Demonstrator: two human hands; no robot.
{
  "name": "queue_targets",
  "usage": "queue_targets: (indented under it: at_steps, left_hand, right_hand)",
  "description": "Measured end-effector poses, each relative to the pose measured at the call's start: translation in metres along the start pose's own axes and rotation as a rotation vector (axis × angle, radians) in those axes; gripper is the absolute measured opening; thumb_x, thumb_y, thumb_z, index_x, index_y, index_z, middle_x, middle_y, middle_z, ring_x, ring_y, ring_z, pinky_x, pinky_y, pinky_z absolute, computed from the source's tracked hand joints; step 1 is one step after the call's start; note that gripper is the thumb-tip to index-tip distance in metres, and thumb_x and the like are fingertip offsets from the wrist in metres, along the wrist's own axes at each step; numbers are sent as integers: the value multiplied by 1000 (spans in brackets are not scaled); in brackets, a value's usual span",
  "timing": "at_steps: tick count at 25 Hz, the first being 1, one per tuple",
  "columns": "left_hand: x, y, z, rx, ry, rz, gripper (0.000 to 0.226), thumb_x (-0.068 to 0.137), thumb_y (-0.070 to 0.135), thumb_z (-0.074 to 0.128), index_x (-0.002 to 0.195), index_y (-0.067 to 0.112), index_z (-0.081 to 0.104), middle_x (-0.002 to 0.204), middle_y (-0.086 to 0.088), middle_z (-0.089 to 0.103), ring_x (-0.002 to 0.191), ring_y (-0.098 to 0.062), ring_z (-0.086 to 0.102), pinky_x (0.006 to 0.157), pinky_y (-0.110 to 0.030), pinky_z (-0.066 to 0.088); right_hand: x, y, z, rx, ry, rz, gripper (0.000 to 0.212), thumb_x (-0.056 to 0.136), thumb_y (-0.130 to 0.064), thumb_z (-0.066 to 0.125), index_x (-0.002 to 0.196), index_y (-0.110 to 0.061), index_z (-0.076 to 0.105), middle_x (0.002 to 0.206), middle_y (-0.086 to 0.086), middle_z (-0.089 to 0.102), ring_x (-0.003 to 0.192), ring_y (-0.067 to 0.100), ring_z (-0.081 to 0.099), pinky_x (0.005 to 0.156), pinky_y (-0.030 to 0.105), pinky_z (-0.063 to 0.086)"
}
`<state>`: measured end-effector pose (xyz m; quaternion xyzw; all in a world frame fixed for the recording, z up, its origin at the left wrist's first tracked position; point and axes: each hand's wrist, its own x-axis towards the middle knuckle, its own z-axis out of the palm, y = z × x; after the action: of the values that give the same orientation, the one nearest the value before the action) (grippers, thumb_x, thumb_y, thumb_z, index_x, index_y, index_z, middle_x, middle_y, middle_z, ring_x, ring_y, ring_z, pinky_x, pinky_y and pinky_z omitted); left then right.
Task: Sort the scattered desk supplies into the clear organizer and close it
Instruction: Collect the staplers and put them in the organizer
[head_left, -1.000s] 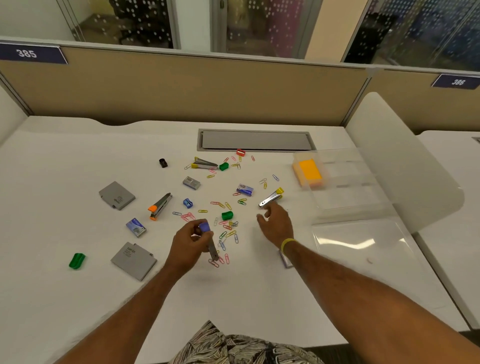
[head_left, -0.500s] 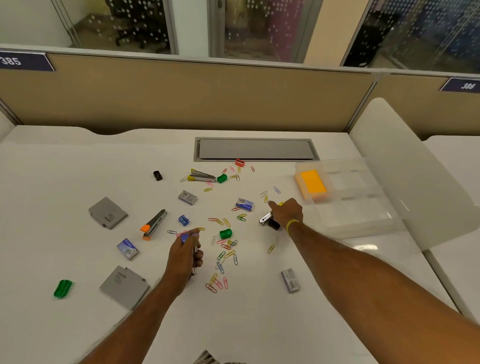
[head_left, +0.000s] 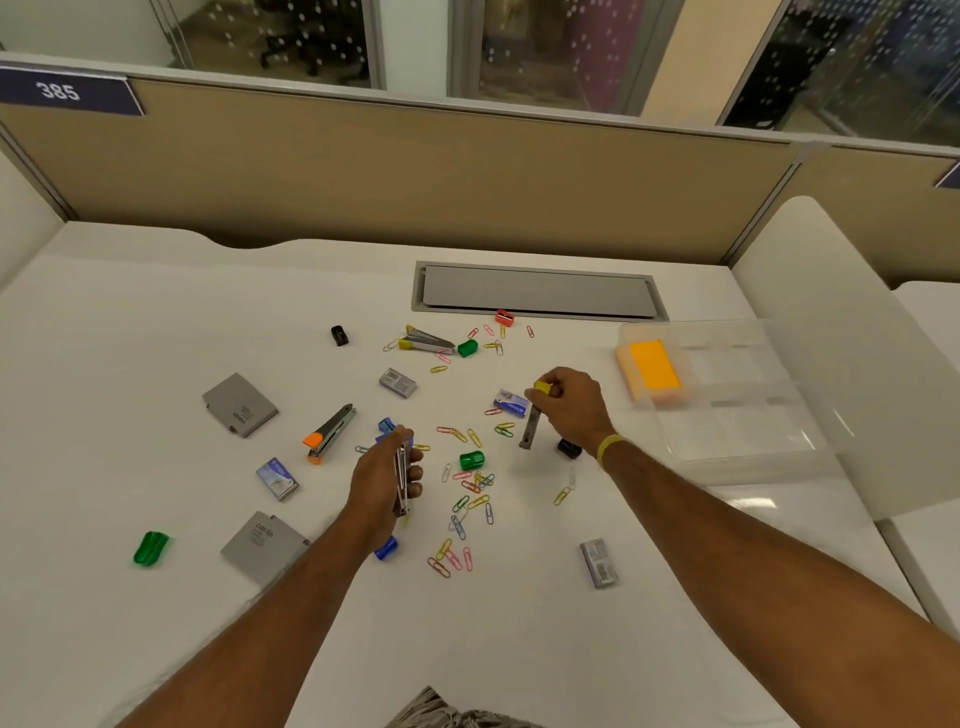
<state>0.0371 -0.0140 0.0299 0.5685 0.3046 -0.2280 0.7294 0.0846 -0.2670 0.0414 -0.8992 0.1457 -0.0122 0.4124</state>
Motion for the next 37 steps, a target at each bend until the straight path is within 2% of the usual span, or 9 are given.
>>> queue_targets:
  at_steps: [3,8,9,13,18,24,30,34,37]
  left_hand:
    - [-12,3,2,-124,-37,-64,37,94,39,55,98,4,63,81,-10,60,65,-17,56,58,-26,46]
    - [-26,-2,-2,-164,-21,29,38,97,38,51,119,8,60,107,-15,66,97,-31,65,87,-47,54]
    - [-27,-5,-7,-158,-33,46,39,98,39,49,120,9,61,106,-15,69,96,-31,67,87,-48,55]
    - [-33,-12,-28,-234,-70,17,42,97,48,45,110,14,67,89,-10,76,74,-23,73,58,-34,57]
    - [-31,-19,-58,-251,-59,30,48,97,51,44,115,12,65,103,-12,73,91,-23,72,69,-36,57]
    - [-19,-11,-98,-362,8,8,41,97,48,46,103,12,64,99,-13,69,88,-26,66,78,-41,54]
    - [-7,6,-128,-460,51,16,47,98,48,43,103,7,64,100,-12,67,88,-25,64,83,-40,51]
    - [2,9,-142,-503,56,49,43,96,46,47,109,9,64,101,-13,67,87,-26,65,78,-41,53]
    - [8,10,-147,-513,51,51,40,96,46,47,107,11,65,97,-11,69,85,-24,66,76,-40,53]
  right_hand:
    - [-24,-37,17,89,-191,-137,17,84,-26,73,93,-11,68,76,1,65,72,19,62,66,26,54]
    - [-68,-82,65,22,-424,-297,23,83,-33,73,98,-15,70,81,-3,68,73,11,64,65,19,53]
    - [-74,-86,74,-2,-443,-314,24,83,-33,73,98,-15,70,83,-1,68,74,12,63,65,19,52]
    - [-92,-98,100,-95,-446,-340,27,83,-34,72,101,-15,69,83,-3,64,73,10,58,67,21,48]
    - [-103,-111,124,-79,-485,-319,22,88,-29,66,107,-17,65,75,-6,62,66,6,60,58,16,48]
    - [-73,-124,142,-186,-424,-359,16,89,-22,65,104,-16,66,83,-3,64,76,12,60,73,28,52]
    - [-31,-144,186,-577,-527,-584,51,87,-9,59,136,-15,48,138,6,49,126,24,44,104,36,39]
    - [-12,-150,209,-916,-579,-772,43,89,-9,54,131,-18,54,130,6,54,120,27,47,98,39,37]
    - [-6,-150,213,-986,-509,-851,25,94,-18,51,115,-19,63,114,6,62,107,27,55,89,38,38]
